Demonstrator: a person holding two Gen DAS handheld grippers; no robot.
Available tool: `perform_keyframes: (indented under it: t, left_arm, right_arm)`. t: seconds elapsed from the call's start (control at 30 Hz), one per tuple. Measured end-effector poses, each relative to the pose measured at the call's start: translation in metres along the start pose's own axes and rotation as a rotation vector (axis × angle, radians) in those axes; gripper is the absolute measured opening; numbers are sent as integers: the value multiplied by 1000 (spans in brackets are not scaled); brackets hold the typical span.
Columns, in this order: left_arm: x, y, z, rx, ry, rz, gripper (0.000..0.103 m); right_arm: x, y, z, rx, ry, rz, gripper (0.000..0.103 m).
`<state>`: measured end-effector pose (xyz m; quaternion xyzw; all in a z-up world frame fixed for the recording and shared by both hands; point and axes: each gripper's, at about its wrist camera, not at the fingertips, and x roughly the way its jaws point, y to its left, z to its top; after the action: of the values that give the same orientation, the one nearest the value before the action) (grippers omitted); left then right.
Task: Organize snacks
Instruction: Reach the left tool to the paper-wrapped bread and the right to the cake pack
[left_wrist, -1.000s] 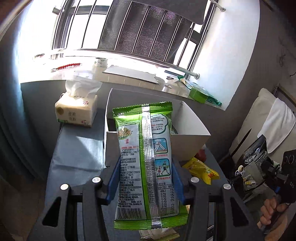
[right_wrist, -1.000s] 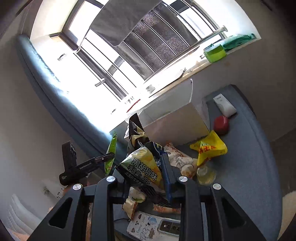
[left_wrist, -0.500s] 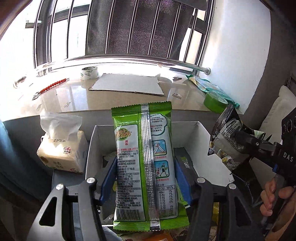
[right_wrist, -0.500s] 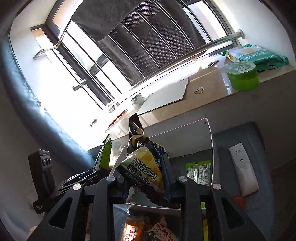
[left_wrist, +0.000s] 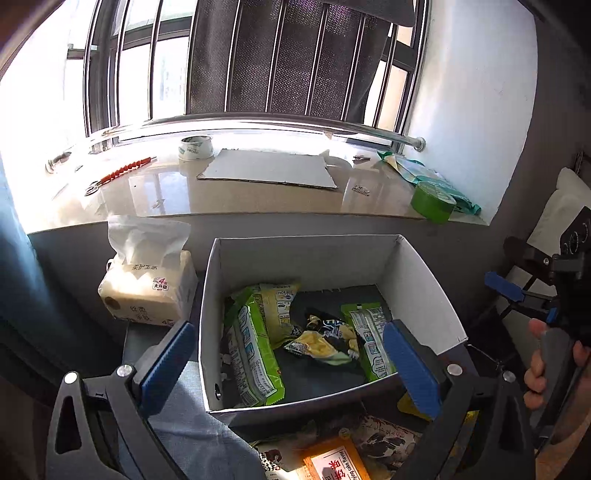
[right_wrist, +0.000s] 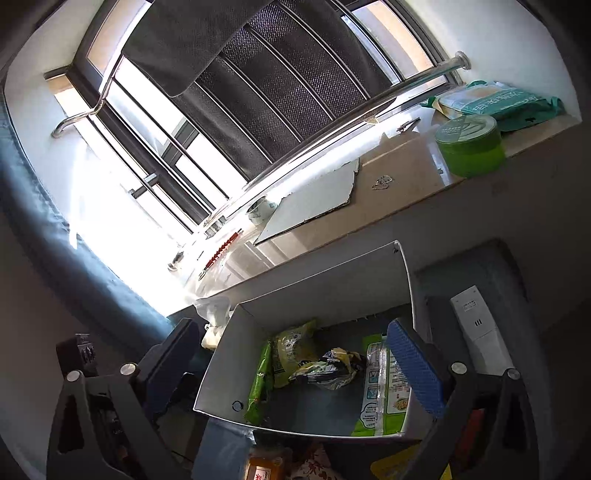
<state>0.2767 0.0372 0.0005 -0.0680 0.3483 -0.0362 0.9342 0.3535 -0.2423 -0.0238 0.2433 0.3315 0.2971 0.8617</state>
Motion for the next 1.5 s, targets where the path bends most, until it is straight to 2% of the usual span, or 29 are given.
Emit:
perform_keyframes:
  t: [0.1,0.23,0.37,0.57,0.77,0.9,0.97,1.2,1.33,1.4,1.43,1.5]
  left_arm:
    - [-37,-5,-13,17,-64,-65,103]
    - [-86,-11,-44,27,-135,-58,103]
    - [-125,-14,-88,22,-170,-80,103]
    - [-147,-12,-160,-21,-131,-95,103]
    - [-139,-13,-232,-67,-13,-67,103]
    - [-124,-17,-257,-81,55,-68,103]
    - [-118,-22,-263,-64,62,-55,103]
    - [-62,-30,-267,-18,212,44,103]
    - [-41,-29,-272,-9,271,54,102]
    - [-43,-28,-274,-4,250,17,89]
    - [-47,-27,-273,-4,233,-6,68]
    - [-53,-23,-271,-22,229,-22,62]
  right_arm:
    - [-20,7,-10,3,2,13,103]
    - [-56,25,-38,-53,3,35,103]
    - [-96,40,-78,-154,-35,31,103]
    - [-138,46,-149,-257,-43,-2,103]
    - [-154,26,-217,-216,13,-58,103]
    - [-161,16,-250,-201,50,-102,103]
    - [-162,15,-256,-208,71,-115,103]
    - [-166,23,-256,-229,57,-104,103]
    - [-162,22,-259,-232,79,-104,103]
    - [-159,21,-260,-229,84,-105,103]
    - [-159,20,-260,-226,89,-105,103]
    - [-158,19,-261,-222,90,-100,103]
